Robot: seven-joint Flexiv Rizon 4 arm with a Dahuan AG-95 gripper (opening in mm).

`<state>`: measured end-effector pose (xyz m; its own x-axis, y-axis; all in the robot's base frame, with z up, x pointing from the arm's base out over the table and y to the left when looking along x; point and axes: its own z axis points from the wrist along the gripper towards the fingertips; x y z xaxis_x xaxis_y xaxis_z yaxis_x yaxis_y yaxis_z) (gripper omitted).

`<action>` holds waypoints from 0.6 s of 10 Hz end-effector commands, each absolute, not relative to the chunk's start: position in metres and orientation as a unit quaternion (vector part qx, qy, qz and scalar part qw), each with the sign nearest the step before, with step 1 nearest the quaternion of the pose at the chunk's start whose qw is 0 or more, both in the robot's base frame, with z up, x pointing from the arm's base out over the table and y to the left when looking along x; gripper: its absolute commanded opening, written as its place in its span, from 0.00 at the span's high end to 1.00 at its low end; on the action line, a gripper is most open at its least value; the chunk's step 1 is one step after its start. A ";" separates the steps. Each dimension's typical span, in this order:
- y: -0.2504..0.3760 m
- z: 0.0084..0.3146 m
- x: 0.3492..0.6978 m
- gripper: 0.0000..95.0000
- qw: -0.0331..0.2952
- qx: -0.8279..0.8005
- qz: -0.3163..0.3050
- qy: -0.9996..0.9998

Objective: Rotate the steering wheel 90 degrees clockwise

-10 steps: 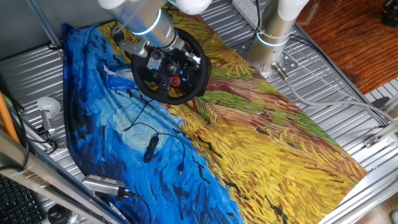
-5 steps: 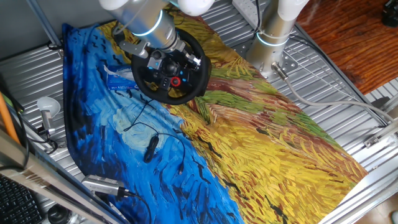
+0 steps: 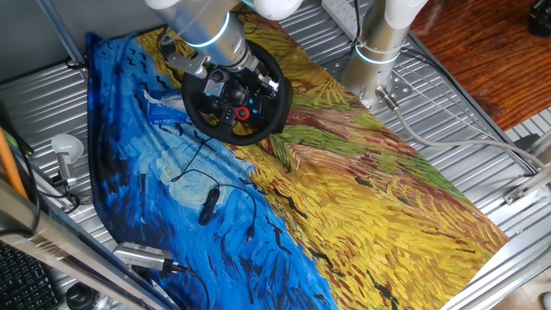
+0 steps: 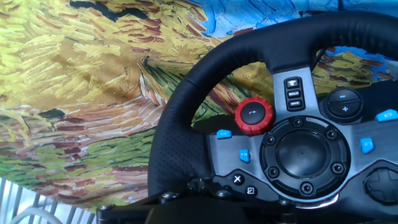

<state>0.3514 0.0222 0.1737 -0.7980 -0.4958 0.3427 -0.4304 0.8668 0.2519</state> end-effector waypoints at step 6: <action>0.022 0.170 0.353 1.00 0.198 0.244 -0.077 -0.946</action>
<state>0.3527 0.0220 0.1694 -0.8030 -0.4914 0.3372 -0.4307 0.8696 0.2416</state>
